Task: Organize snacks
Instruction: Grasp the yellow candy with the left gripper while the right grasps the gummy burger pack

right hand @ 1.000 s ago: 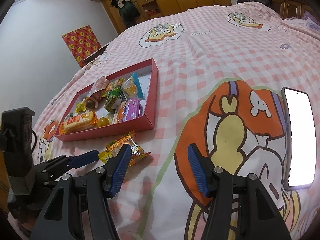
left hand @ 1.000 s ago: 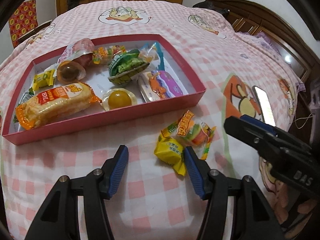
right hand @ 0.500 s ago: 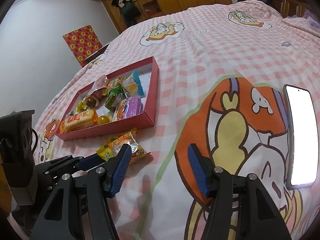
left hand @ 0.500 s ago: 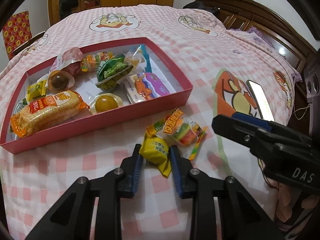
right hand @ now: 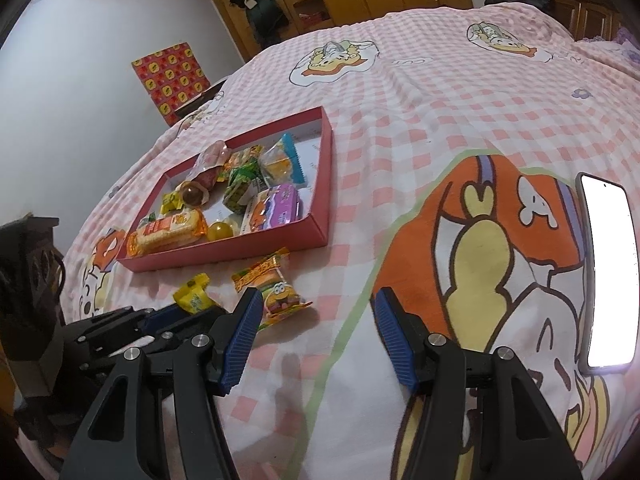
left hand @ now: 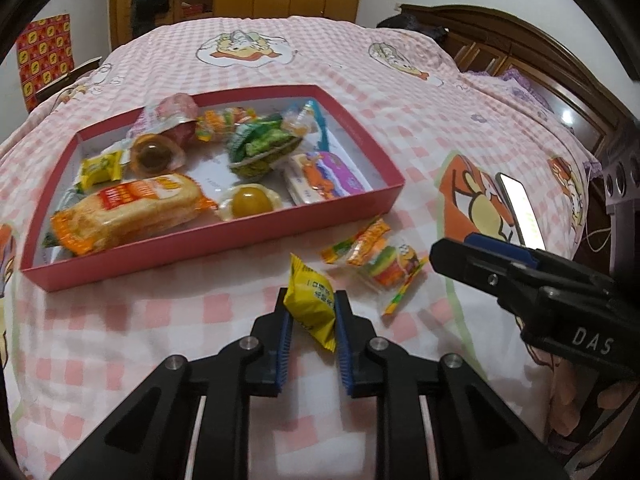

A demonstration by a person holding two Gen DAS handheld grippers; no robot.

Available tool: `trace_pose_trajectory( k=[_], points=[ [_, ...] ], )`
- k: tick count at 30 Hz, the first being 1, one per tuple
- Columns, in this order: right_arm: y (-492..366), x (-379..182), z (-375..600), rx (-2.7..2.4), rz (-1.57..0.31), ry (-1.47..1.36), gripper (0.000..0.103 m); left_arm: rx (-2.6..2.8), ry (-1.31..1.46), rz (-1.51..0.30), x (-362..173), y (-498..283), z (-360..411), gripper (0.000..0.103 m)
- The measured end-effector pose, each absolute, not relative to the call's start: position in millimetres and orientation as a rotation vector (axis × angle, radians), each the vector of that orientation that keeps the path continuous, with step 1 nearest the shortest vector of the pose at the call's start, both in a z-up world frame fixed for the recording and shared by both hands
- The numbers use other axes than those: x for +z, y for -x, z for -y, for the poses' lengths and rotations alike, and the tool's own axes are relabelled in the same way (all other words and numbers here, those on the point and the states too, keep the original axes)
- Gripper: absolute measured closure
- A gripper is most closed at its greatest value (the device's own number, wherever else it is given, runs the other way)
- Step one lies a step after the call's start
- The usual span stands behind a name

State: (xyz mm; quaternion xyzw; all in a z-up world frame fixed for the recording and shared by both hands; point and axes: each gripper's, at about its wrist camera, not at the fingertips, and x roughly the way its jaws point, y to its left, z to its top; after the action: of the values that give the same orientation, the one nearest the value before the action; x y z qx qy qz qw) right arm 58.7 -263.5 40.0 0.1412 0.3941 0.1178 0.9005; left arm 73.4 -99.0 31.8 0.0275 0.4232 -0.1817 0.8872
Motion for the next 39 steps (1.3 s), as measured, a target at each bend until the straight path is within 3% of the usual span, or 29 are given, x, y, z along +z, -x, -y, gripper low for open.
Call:
trace_pose_trajectory(
  k=[17,39],
  points=[
    [-69.8,32.8,215.9,0.261,-0.880,-0.180,0.043,-0.224,0.006,-0.880,33.6,-74.6,36.0,0.083],
    [-76.2,33.1,178.9,0.204,-0.858,-0.007,0.043,-0.230,0.043,-0.877,28.7,-75.7,26.1,0.082]
  ],
)
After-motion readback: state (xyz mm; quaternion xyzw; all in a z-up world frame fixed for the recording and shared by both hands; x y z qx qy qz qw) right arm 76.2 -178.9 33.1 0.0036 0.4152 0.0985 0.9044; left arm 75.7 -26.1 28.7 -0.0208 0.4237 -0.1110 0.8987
